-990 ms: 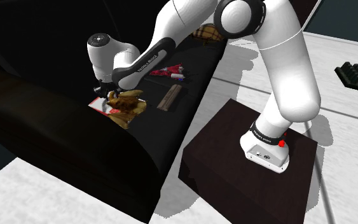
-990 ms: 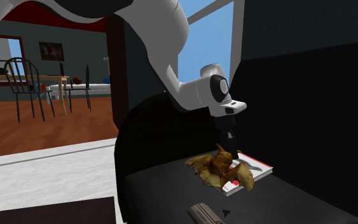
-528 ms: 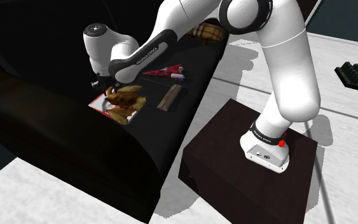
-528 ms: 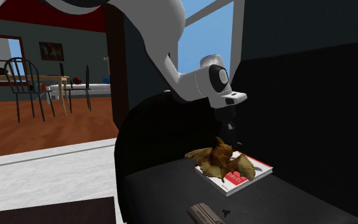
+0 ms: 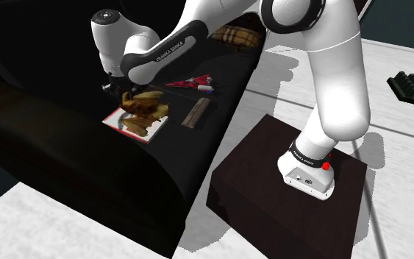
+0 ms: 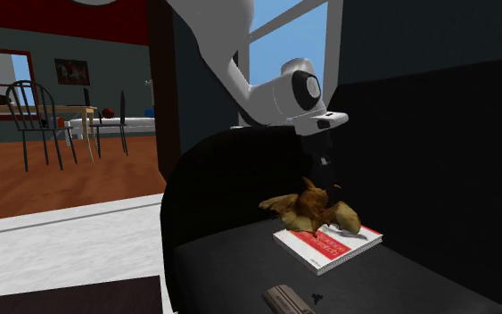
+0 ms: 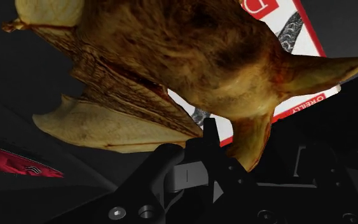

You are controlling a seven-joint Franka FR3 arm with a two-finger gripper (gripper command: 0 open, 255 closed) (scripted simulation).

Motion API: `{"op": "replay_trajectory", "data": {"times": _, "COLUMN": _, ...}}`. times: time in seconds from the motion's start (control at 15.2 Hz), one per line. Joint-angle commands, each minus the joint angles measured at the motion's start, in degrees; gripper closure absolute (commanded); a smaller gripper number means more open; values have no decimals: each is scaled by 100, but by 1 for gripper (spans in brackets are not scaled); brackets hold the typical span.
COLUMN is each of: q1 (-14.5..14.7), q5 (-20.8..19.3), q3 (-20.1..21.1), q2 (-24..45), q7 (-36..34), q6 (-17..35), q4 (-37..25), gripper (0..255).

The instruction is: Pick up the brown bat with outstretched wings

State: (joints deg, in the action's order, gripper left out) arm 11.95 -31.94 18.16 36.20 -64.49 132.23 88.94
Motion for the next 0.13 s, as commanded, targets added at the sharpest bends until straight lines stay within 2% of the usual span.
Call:
{"op": "replay_trajectory", "data": {"times": 0.0, "q1": -13, "q5": 31, "q3": 21, "q2": -53, "q7": 33, "q6": -58, "q4": -12, "gripper": 255}}
{"op": "replay_trajectory", "data": {"times": 0.07, "q1": -12, "q5": 31, "q3": 20, "q2": -52, "q7": 34, "q6": -58, "q4": -13, "gripper": 255}}
